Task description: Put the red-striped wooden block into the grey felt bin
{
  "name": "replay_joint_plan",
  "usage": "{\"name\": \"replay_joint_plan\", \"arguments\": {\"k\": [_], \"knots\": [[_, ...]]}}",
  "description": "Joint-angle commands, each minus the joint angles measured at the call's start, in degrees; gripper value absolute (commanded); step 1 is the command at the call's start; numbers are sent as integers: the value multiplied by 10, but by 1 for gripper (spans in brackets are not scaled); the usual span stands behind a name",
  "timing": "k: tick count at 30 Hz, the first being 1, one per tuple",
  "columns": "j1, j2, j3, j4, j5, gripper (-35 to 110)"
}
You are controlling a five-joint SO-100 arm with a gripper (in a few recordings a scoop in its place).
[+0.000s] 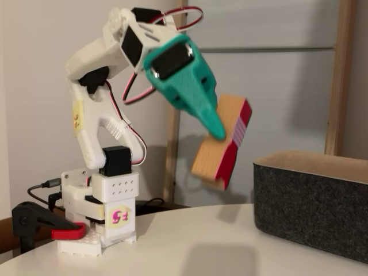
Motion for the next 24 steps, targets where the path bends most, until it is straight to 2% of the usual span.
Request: {"name": "replay_joint_plan", "arguments": {"k": [1,11,24], "knots": [[-9,26,-47,4,14,10],[-77,20,-97,-39,-2,10],[-231,-22,-112,-120,-41,9]]}}
